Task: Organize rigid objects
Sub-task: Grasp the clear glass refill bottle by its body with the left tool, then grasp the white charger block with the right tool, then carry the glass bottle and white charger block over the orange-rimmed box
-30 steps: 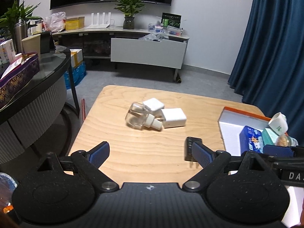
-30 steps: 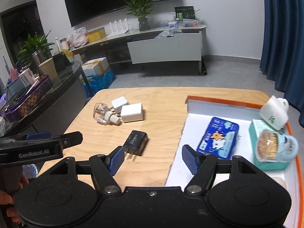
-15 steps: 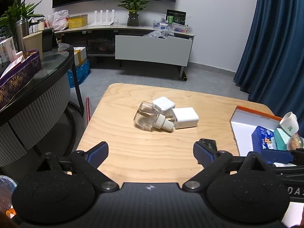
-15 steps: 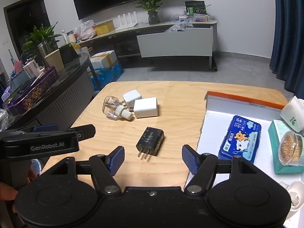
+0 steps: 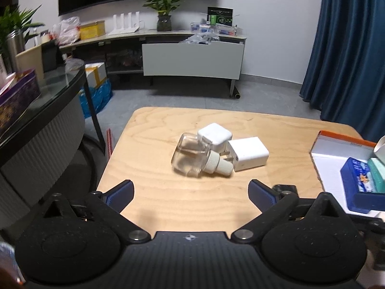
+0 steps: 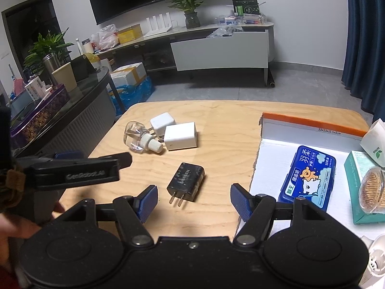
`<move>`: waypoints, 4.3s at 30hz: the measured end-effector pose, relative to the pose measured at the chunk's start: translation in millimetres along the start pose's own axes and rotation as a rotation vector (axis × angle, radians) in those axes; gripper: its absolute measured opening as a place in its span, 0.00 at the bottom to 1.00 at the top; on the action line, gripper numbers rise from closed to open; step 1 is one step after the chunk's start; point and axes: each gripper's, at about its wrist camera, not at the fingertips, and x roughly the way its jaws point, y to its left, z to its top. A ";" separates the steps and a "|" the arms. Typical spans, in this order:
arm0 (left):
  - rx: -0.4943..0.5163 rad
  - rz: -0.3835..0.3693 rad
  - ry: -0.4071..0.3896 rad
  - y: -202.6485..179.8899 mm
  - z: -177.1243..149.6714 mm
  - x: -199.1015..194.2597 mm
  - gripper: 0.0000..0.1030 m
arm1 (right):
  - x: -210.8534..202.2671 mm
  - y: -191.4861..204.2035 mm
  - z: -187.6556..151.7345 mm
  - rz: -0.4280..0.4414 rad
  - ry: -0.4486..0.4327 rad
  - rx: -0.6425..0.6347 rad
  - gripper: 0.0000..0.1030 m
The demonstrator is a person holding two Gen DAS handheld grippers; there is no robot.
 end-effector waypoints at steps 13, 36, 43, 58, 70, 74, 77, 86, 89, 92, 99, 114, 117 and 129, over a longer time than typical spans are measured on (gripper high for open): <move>0.185 0.018 -0.017 -10.2 1.7 59.4 1.00 | 7.8 -17.5 2.9 -0.013 -0.002 0.029 0.78; 0.043 -0.012 -0.014 6.0 -0.5 21.3 0.79 | 70.5 4.6 47.0 0.037 0.022 -0.050 0.80; -0.001 0.008 -0.039 13.8 -3.6 0.8 0.79 | 124.8 16.6 66.0 0.034 0.076 -0.073 0.88; -0.051 0.013 -0.057 22.0 -4.6 -3.5 0.79 | 139.9 34.2 62.5 -0.045 0.051 -0.138 0.79; -0.054 0.006 -0.089 10.3 -10.0 -40.9 0.79 | 39.8 35.7 35.1 -0.036 -0.038 -0.129 0.78; -0.053 0.003 -0.092 3.6 -15.2 -59.7 0.79 | 4.6 37.0 19.4 -0.046 -0.060 -0.129 0.78; -0.045 -0.006 -0.099 -2.6 -20.0 -75.1 0.79 | -18.0 38.4 7.0 -0.055 -0.066 -0.122 0.78; -0.032 -0.019 -0.133 -13.5 -31.6 -113.9 0.79 | -72.2 41.7 -28.5 -0.068 -0.082 -0.111 0.78; -0.029 -0.014 -0.143 -15.3 -35.5 -123.6 0.79 | -86.5 40.8 -35.8 -0.072 -0.098 -0.107 0.78; -0.029 -0.016 -0.153 -18.0 -37.7 -130.4 0.79 | -99.2 41.8 -43.7 -0.072 -0.110 -0.108 0.78; -0.021 -0.031 -0.180 -28.3 -43.7 -147.8 0.79 | -122.5 39.4 -57.1 -0.078 -0.134 -0.102 0.78; 0.001 -0.059 -0.203 -41.4 -49.4 -158.7 0.79 | -141.4 26.8 -65.5 -0.094 -0.158 -0.087 0.78; 0.004 -0.061 -0.199 -43.8 -49.3 -158.5 0.79 | -143.4 22.8 -66.4 -0.094 -0.159 -0.080 0.78; 0.014 -0.087 -0.198 -50.9 -47.0 -159.7 0.79 | -151.0 13.0 -69.0 -0.104 -0.168 -0.067 0.78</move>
